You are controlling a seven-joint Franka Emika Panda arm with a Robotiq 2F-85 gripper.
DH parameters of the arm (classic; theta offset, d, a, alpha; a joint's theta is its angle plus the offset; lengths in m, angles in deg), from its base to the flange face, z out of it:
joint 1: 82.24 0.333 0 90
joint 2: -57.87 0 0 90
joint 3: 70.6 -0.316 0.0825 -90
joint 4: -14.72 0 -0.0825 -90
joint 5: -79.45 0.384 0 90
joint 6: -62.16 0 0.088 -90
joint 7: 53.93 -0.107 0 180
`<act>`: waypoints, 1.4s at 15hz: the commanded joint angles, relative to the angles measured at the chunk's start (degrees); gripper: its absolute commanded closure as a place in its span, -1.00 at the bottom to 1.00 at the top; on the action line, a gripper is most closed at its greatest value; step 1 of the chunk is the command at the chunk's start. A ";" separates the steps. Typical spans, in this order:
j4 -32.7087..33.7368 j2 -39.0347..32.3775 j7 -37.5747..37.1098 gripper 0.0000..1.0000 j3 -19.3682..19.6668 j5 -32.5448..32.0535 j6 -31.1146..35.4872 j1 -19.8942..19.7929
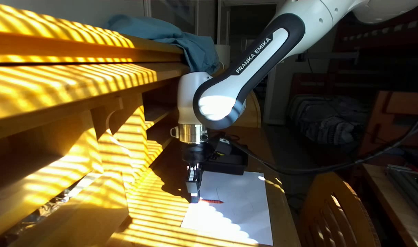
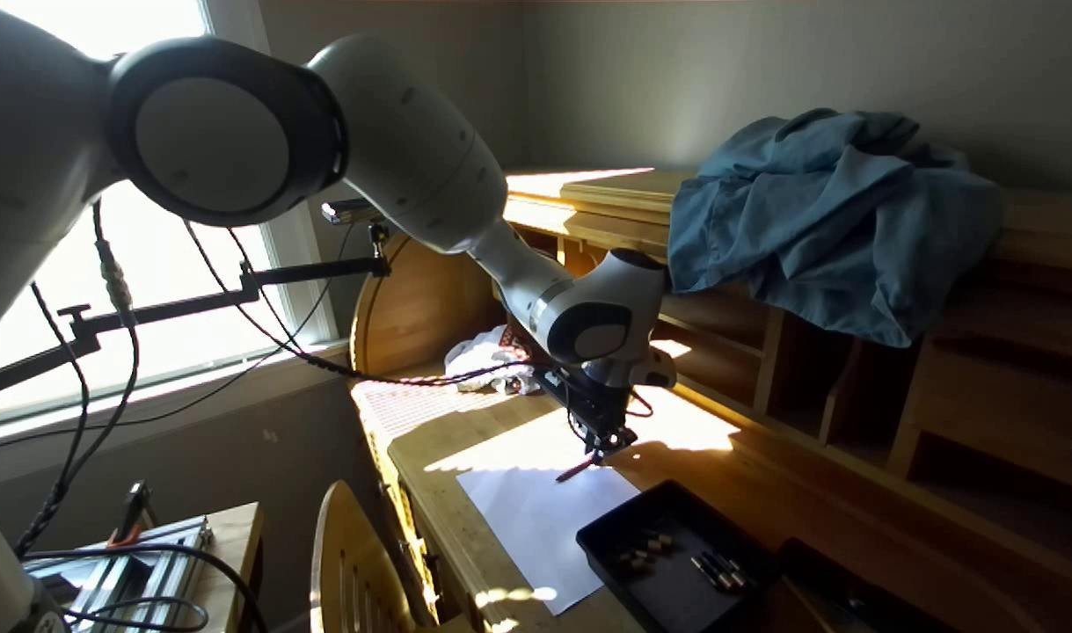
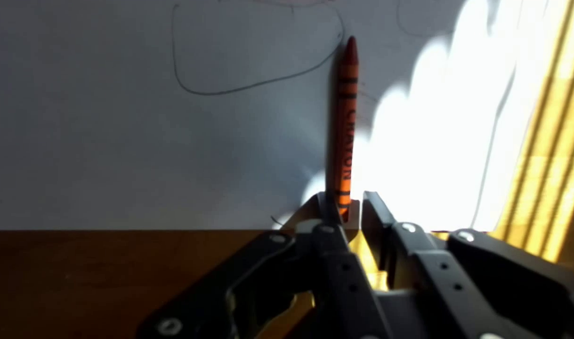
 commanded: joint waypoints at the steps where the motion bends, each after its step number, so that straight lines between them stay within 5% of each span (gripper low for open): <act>1: 1.81 -1.02 -0.23 1.00 0.60 1.38 -1.24 0.65; 6: 0.10 0.21 -0.42 0.96 0.50 1.35 0.24 0.82; 14: -13.43 6.62 -3.43 0.96 -0.02 0.62 23.28 4.13; 21: -21.82 10.80 -5.90 0.96 1.02 -0.59 34.97 6.19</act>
